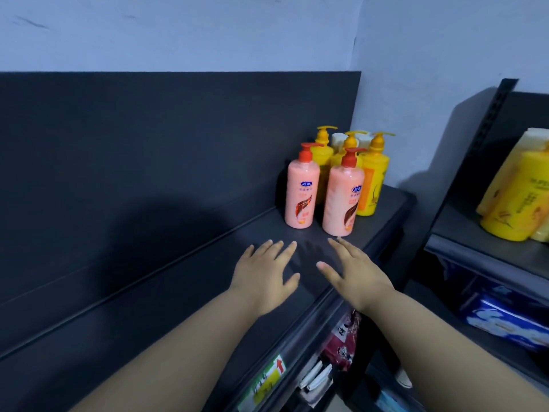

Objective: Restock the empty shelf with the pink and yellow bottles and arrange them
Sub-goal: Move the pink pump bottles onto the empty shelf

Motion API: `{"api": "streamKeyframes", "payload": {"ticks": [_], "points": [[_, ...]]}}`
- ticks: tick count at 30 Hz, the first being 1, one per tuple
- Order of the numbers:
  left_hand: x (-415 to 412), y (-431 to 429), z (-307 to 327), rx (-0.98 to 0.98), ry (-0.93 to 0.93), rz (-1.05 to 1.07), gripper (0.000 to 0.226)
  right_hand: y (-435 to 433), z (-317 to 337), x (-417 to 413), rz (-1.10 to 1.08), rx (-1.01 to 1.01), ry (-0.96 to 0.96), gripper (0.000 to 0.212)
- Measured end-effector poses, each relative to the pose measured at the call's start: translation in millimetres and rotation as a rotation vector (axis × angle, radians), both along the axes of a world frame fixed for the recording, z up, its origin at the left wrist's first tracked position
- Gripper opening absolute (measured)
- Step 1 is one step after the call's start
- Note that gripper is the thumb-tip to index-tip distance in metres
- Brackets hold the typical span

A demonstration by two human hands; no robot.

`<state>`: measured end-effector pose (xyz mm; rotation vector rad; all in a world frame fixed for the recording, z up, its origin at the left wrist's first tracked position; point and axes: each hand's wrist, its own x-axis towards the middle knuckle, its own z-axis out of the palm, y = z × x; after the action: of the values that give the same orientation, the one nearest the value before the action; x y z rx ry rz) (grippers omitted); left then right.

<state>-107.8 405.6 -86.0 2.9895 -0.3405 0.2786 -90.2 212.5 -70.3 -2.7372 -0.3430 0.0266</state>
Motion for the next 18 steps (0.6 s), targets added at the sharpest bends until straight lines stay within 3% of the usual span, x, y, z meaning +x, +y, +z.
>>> {"api": "streamKeyframes", "payload": {"ticks": [10,18], "points": [[76,-35,-11,-0.025,0.011,-0.038,0.065,-43,-4,79,-0.113,0.085,-0.022,0.071],[151,-82,-5,-0.077,0.038,0.036,0.069,-78,8,167,-0.097,0.189,-0.006,0.087]]}}
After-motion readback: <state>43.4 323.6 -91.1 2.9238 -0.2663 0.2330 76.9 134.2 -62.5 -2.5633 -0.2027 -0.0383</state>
